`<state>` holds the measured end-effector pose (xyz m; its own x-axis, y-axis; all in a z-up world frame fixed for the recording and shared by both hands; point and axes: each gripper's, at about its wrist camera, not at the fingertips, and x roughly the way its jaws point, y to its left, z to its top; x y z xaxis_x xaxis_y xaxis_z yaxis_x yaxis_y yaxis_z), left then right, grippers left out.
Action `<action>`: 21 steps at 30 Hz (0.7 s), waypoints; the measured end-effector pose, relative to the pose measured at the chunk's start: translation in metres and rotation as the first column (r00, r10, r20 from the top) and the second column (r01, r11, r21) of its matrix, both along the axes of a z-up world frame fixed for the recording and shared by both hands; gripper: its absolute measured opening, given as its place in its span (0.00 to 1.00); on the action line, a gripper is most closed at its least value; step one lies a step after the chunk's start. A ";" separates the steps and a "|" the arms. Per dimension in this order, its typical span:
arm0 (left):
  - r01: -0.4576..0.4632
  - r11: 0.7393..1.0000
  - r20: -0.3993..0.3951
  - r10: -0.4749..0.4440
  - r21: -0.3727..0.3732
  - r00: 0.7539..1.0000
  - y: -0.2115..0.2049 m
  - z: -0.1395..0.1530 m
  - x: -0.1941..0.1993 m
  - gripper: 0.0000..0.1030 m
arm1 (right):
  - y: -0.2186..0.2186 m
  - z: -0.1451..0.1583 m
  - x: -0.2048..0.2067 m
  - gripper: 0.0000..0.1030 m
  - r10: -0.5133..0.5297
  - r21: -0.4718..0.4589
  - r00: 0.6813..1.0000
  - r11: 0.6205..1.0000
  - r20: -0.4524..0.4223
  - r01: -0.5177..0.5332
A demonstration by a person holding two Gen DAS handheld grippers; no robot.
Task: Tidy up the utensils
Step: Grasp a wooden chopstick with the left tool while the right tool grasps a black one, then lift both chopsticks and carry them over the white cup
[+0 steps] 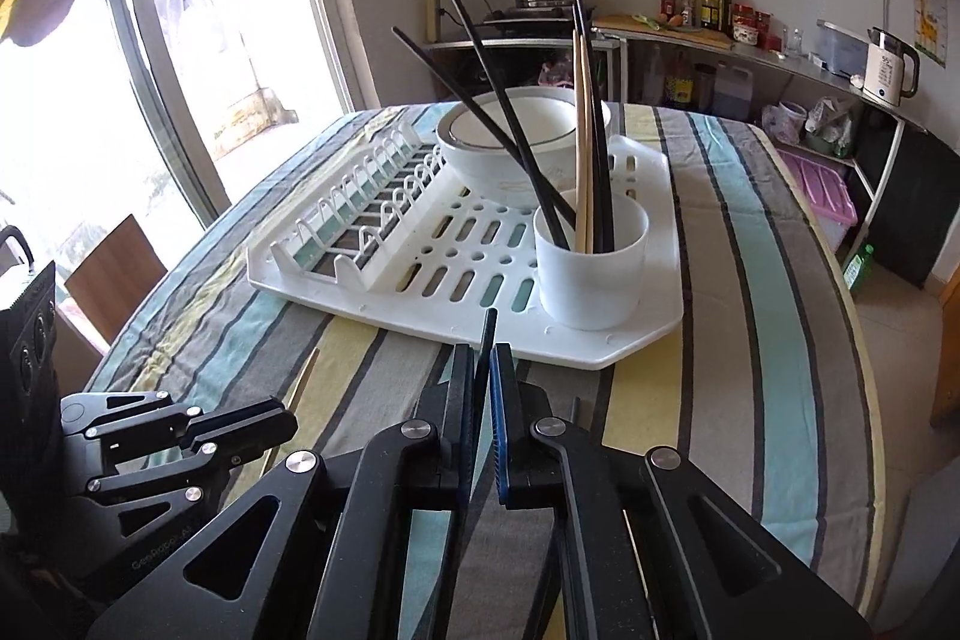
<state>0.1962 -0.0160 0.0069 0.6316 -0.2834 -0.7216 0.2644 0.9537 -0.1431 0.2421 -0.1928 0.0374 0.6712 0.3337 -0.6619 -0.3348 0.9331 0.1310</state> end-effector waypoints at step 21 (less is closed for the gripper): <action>0.001 0.998 0.225 0.014 -0.067 0.974 0.018 0.081 -0.041 0.05 | -0.030 0.077 -0.071 0.04 -0.036 0.103 0.966 0.995 0.255 0.010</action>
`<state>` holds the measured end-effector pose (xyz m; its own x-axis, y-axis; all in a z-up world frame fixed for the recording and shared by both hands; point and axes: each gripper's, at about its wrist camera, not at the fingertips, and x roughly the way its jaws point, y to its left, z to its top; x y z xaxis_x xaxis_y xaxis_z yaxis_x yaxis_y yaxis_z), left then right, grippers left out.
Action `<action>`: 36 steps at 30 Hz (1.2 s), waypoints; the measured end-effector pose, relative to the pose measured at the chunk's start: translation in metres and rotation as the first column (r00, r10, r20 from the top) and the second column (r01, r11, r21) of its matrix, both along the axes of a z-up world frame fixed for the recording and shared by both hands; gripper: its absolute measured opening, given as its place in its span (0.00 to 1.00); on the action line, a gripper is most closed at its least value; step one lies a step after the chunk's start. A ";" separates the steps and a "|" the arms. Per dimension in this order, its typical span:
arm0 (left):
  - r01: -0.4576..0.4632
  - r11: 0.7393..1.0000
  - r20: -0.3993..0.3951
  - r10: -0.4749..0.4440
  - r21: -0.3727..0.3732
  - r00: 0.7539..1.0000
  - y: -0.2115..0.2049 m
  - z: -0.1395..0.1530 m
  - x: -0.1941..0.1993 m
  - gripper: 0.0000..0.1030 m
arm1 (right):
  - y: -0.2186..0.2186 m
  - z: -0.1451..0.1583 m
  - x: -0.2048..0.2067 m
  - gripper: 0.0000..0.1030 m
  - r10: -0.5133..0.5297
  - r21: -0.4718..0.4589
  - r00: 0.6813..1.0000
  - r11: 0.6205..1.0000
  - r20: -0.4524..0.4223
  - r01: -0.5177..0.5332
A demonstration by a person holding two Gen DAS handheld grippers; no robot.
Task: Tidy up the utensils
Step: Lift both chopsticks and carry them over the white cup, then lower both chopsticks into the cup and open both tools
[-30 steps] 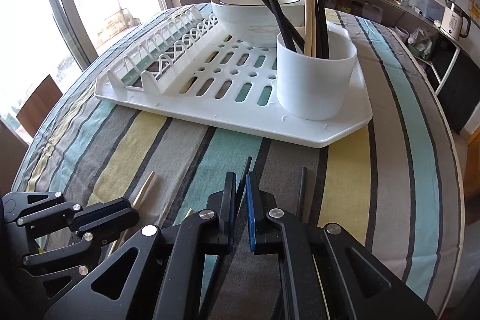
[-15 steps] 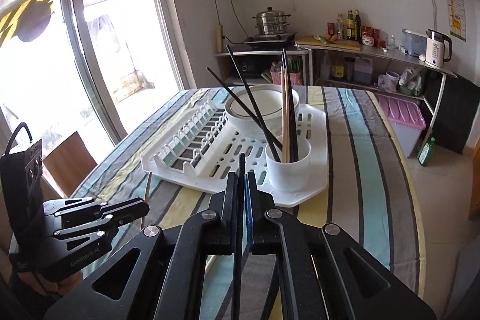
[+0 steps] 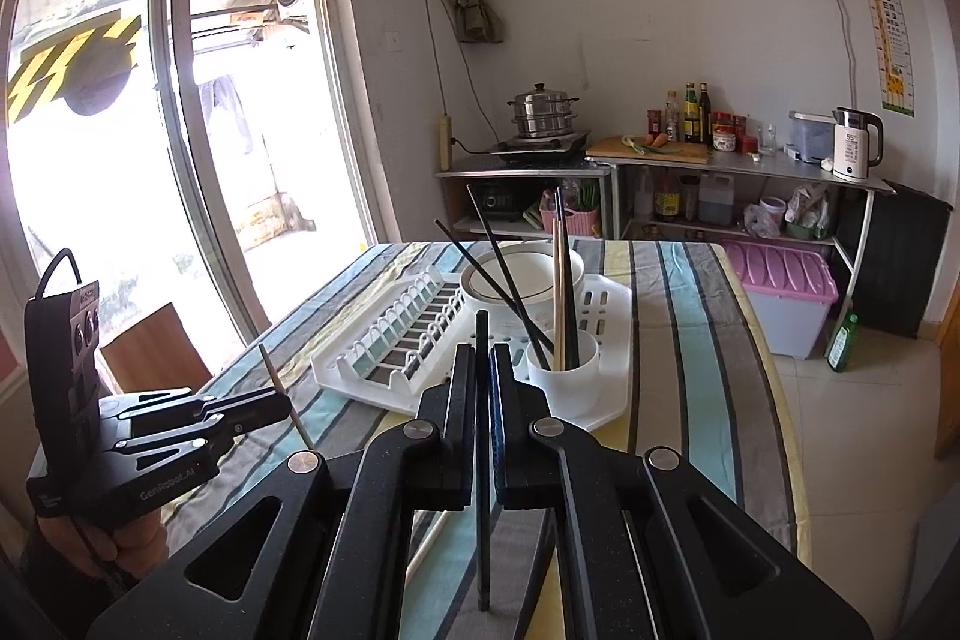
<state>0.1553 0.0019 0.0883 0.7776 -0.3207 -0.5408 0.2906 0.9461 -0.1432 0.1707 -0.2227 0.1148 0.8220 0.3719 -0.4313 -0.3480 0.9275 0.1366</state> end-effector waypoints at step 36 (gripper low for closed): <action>0.059 0.996 0.068 -0.055 -0.061 0.996 -0.050 0.084 0.103 0.04 | -0.020 0.085 0.061 0.04 -0.068 0.006 0.980 0.998 0.186 0.068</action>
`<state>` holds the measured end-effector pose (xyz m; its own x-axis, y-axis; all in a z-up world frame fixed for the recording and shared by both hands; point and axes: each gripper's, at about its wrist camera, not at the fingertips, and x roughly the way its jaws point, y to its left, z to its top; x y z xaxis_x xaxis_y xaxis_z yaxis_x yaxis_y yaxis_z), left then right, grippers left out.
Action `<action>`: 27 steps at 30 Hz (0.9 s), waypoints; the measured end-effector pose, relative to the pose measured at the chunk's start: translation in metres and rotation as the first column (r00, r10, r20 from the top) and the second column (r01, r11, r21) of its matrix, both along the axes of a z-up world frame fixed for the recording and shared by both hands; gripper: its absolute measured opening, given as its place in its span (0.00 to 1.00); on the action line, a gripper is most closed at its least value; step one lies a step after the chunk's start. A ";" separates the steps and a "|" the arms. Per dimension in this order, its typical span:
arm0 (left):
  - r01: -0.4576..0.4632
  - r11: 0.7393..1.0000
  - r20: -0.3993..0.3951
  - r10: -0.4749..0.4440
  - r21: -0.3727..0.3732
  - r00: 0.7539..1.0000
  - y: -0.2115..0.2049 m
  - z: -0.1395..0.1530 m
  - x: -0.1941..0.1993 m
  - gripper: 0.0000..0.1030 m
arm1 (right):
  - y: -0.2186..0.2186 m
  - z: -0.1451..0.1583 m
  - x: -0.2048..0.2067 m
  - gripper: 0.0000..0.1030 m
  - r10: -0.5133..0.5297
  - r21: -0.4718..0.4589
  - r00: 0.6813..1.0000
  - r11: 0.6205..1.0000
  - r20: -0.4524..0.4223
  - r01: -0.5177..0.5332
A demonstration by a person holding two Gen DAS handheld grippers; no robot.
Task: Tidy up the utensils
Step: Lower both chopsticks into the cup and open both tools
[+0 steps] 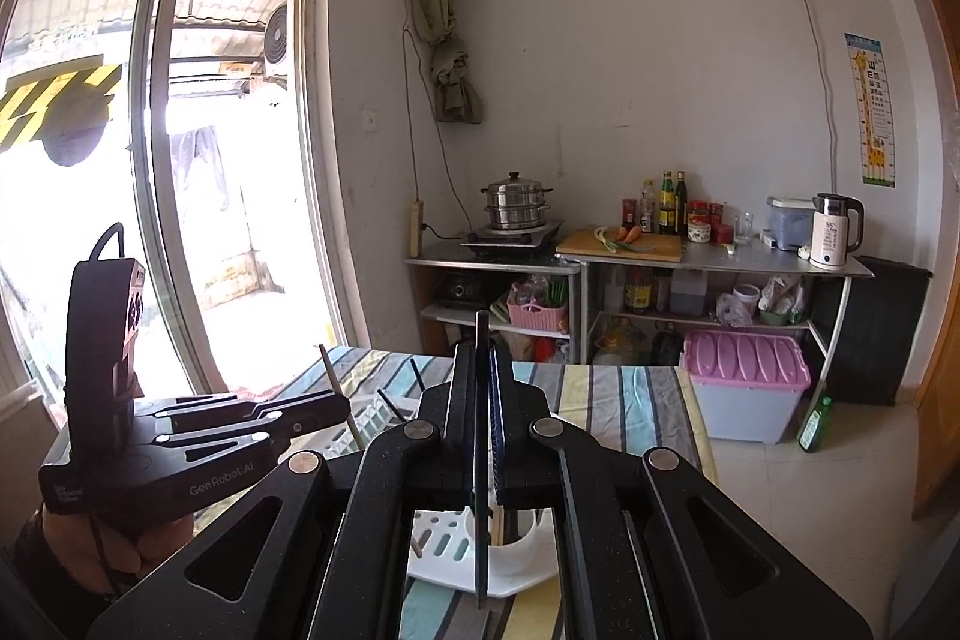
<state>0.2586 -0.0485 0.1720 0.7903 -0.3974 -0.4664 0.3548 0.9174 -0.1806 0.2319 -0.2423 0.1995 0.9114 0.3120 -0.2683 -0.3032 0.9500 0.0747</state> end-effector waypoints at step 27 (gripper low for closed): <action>-0.016 1.000 -0.137 0.015 -0.004 0.990 -0.034 -0.059 0.079 0.04 | -0.012 -0.060 0.100 0.04 -0.031 0.039 0.990 0.999 -0.140 0.037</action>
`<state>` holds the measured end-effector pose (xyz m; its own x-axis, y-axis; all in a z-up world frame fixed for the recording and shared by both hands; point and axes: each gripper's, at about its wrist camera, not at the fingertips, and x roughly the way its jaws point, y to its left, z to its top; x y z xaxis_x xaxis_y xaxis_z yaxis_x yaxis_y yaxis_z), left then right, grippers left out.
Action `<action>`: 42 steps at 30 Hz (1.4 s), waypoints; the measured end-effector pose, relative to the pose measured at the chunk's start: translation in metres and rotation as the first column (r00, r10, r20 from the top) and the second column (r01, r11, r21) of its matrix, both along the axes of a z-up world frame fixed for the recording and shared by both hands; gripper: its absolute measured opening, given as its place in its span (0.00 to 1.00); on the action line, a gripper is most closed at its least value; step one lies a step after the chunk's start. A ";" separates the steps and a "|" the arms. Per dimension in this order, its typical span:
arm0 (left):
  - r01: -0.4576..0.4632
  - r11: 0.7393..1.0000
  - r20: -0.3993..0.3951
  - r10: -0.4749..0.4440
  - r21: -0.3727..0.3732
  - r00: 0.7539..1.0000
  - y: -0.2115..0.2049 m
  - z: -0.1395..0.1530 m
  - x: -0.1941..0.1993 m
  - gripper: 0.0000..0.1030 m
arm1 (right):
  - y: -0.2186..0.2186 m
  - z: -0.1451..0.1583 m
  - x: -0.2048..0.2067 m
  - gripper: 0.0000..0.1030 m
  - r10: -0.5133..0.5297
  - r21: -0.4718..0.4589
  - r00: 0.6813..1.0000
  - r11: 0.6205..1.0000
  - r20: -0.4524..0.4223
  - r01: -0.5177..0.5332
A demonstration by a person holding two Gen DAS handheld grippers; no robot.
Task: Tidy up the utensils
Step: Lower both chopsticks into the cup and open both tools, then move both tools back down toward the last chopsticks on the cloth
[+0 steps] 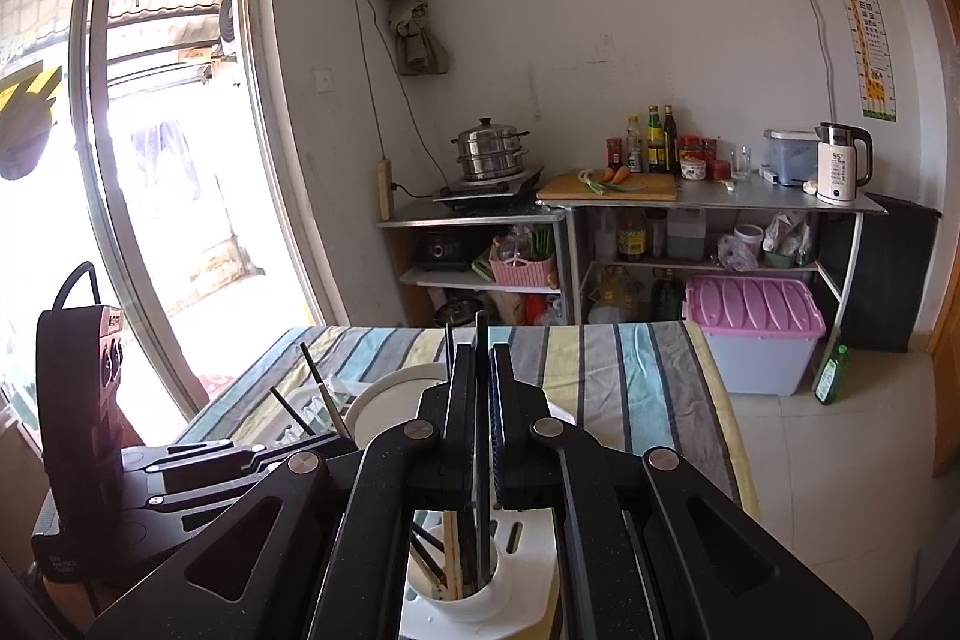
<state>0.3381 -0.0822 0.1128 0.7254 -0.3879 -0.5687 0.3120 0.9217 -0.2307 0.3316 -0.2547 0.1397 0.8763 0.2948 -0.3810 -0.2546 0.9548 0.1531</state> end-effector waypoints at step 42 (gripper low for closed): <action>-0.015 0.999 0.012 0.014 0.051 1.000 0.052 -0.060 -0.147 0.26 | -0.011 -0.063 -0.130 0.14 0.053 -0.017 0.993 0.998 -0.108 -0.055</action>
<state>0.1911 -0.0306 0.0528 0.7375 -0.3480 -0.5788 0.3012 0.9365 -0.1793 0.2012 -0.2652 0.0772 0.8132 0.3319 -0.4782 -0.2889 0.9433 0.1633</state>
